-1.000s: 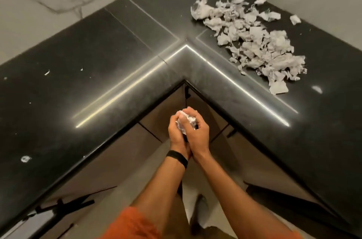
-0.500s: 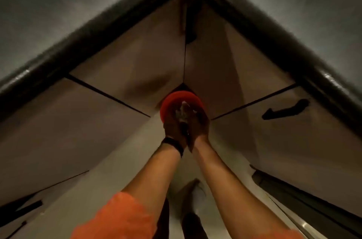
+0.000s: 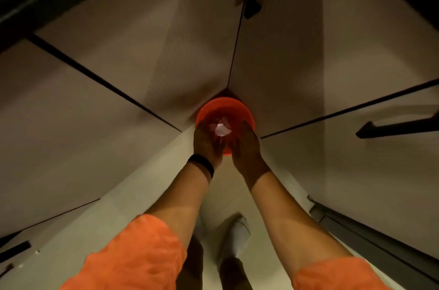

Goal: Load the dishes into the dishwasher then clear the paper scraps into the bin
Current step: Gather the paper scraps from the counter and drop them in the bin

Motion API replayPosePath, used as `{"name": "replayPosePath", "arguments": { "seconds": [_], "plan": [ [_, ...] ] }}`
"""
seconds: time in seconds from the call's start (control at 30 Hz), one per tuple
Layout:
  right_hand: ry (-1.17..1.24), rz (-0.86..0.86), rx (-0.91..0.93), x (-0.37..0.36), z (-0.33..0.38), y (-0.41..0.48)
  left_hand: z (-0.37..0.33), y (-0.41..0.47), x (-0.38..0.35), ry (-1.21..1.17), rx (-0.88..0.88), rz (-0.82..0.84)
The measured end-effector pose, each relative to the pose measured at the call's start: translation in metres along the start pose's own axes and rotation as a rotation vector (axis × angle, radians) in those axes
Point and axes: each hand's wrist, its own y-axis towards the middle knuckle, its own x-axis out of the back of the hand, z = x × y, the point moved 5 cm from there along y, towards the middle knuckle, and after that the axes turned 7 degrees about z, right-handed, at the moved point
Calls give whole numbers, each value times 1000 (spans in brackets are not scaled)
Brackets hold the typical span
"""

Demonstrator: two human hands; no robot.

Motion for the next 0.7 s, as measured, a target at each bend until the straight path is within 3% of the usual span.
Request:
{"name": "replayPosePath", "arguments": {
  "seconds": [0.13,0.3,0.7],
  "plan": [
    [-18,36,-15,-9,17,-37,-14,-44,-17,-30,39,-18],
    [-131,-43,5,-20,55,-124,-41,-132,-49,-66,70,-55],
    [-94,232,250,-68,168,-355,-126,-362,-139,6,-133,206]
  ]
}}
